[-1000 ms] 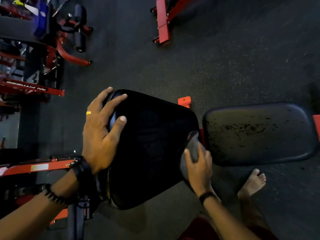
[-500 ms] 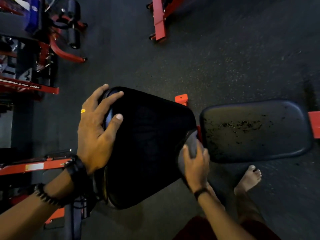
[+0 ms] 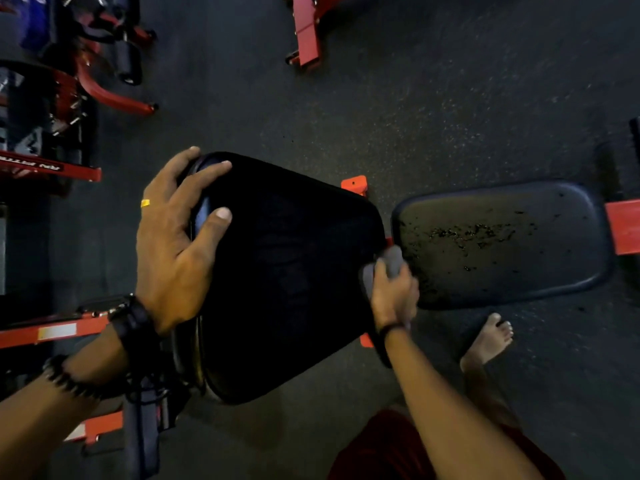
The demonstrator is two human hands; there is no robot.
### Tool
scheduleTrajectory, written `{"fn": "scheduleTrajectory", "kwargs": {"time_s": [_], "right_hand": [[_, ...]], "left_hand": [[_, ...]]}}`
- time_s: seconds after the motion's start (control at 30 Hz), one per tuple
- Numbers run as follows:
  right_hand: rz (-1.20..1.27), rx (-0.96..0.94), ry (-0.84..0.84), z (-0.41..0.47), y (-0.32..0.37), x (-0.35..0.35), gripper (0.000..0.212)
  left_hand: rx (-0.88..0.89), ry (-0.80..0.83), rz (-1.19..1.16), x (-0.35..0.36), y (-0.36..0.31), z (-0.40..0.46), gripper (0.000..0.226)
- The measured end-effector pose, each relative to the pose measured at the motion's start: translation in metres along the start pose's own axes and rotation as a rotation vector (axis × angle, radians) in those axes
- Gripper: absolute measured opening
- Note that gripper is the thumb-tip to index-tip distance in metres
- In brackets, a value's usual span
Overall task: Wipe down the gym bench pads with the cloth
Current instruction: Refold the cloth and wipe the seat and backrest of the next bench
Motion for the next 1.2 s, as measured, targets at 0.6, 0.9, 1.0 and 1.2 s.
{"fn": "scheduleTrajectory", "kwargs": {"time_s": [0.6, 0.9, 1.0, 1.2], "right_hand": [[0.272, -0.712, -0.137, -0.113, 0.145, -0.053, 0.048], [0.203, -0.445, -0.019, -0.047, 0.082, -0.027, 0.042], [0.213, -0.499, -0.143, -0.038, 0.178, -0.015, 0.051], [0.395, -0.962, -0.01, -0.16, 0.13, -0.086, 0.042]], "left_hand": [[-0.026, -0.026, -0.061, 0.002, 0.007, -0.001, 0.054], [-0.13, -0.094, -0.257, 0.002, 0.009, -0.002, 0.068], [-0.163, -0.101, -0.321, 0.004, 0.014, -0.002, 0.074], [-0.299, -0.093, -0.662, 0.01, 0.029, -0.002, 0.083]]}}
Point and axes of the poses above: each hand's wrist, its own z-axis towards the middle knuckle, its own x-axis out of the palm, y = z × x, the point moved 2 cm from there along z, towards the middle knuckle, and after that the axes turned 9 degrees about -y, right-handed, at the moved point
